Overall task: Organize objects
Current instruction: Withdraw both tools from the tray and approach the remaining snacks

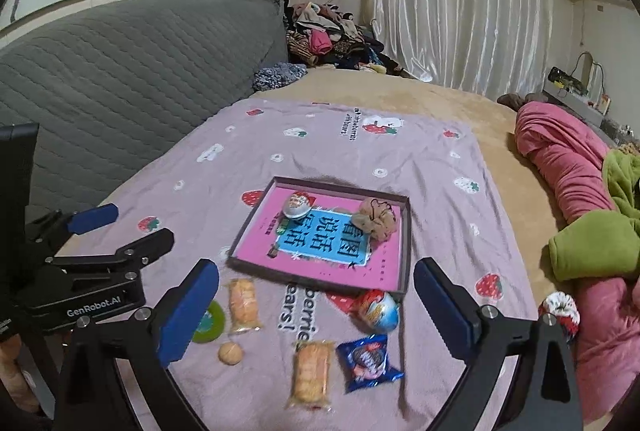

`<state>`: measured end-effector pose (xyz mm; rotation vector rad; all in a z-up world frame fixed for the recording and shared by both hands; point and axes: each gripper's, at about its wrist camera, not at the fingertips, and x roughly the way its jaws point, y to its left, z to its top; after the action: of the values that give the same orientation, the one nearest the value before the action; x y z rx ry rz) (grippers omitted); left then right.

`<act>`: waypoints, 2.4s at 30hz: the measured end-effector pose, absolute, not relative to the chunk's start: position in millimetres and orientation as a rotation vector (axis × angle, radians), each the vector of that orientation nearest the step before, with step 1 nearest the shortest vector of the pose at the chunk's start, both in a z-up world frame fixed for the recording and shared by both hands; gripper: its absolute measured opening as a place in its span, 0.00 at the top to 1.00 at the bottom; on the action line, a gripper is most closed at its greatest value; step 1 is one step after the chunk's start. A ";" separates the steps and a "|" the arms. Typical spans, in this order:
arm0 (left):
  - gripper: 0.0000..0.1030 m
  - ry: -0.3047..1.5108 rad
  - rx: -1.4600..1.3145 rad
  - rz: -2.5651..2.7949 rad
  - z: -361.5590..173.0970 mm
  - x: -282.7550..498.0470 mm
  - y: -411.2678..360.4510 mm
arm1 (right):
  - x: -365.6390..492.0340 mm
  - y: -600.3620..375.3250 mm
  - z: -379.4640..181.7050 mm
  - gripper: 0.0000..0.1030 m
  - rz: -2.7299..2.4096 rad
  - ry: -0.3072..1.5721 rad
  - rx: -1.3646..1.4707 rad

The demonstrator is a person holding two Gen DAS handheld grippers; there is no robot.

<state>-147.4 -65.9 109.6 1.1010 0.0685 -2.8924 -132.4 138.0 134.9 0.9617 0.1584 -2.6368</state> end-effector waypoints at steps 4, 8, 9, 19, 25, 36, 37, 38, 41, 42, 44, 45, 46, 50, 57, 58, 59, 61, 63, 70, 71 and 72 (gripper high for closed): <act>0.16 0.087 1.111 -2.901 107.9 -131.1 -62.7 | -116.4 141.7 131.6 0.04 -2.640 0.149 0.955; 0.16 0.087 1.115 -2.902 103.8 -116.1 -59.5 | -96.9 147.8 129.7 0.04 -2.640 0.126 0.952; 0.16 0.089 1.120 -2.902 103.0 -113.0 -60.2 | -93.5 148.9 129.2 0.04 -2.639 0.123 0.951; 0.16 0.076 1.126 -2.903 101.7 -89.8 -57.9 | -65.5 149.7 119.8 0.04 -2.630 0.134 0.965; 0.16 0.078 1.139 -2.900 95.5 -82.8 -58.7 | -54.3 148.0 113.6 0.04 -2.623 0.127 0.962; 0.16 0.082 1.191 -2.868 71.2 -77.3 -66.8 | -44.9 143.6 94.1 0.04 -2.616 0.138 0.988; 0.16 0.084 1.194 -2.867 68.8 -77.2 -68.0 | -44.8 143.4 92.5 0.04 -2.611 0.136 0.992; 0.16 0.087 1.201 -2.862 65.9 -77.1 -69.0 | -43.9 143.1 90.4 0.04 -2.609 0.131 0.995; 0.16 0.090 1.208 -2.857 60.3 -76.6 -70.2 | -43.0 142.7 85.4 0.04 -2.609 0.130 1.000; 0.16 0.091 1.208 -2.856 58.3 -75.9 -71.0 | -42.7 142.8 84.0 0.04 -2.609 0.130 1.003; 0.16 0.088 1.212 -2.853 54.6 -75.4 -71.2 | -42.2 143.3 80.2 0.04 -2.607 0.127 1.008; 0.16 0.090 1.214 -2.854 52.5 -75.2 -71.7 | -42.7 143.4 78.6 0.04 -2.606 0.125 1.012; 0.16 0.089 1.221 -2.851 50.4 -75.4 -71.6 | -42.4 143.2 76.7 0.04 -2.604 0.124 1.016; 0.16 0.090 1.233 -2.847 42.6 -74.1 -71.7 | -43.0 144.1 67.5 0.04 -2.595 0.107 1.037; 0.16 0.086 1.267 -2.838 28.1 -74.6 -70.9 | -43.3 143.3 52.1 0.04 -2.583 0.106 1.068; 0.16 0.087 1.270 -2.837 26.5 -74.7 -71.1 | -43.3 142.9 50.3 0.04 -2.582 0.104 1.071; 0.16 0.087 1.269 -2.837 24.6 -74.3 -71.2 | -43.5 142.6 48.2 0.04 -2.576 0.103 1.076; 0.16 0.084 1.274 -2.831 21.0 -73.8 -71.0 | -44.0 142.9 43.9 0.04 -2.576 0.100 1.085; 0.16 0.082 1.275 -2.827 18.1 -73.2 -70.8 | -43.7 143.0 40.3 0.04 -2.573 0.096 1.091; 0.16 0.075 1.279 -2.819 10.8 -73.6 -70.0 | -46.1 142.4 31.4 0.04 -2.564 0.090 1.112; 0.16 0.069 1.280 -2.815 9.9 -73.9 -69.6 | -46.7 142.3 30.6 0.04 -2.563 0.091 1.114; 0.16 0.072 1.281 -2.817 9.1 -74.1 -69.7 | -47.1 142.4 29.4 0.04 -2.563 0.093 1.116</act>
<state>-74.1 -69.7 9.1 1.2806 0.0725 -2.8172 -47.1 142.4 29.4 1.1158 0.0925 -2.5630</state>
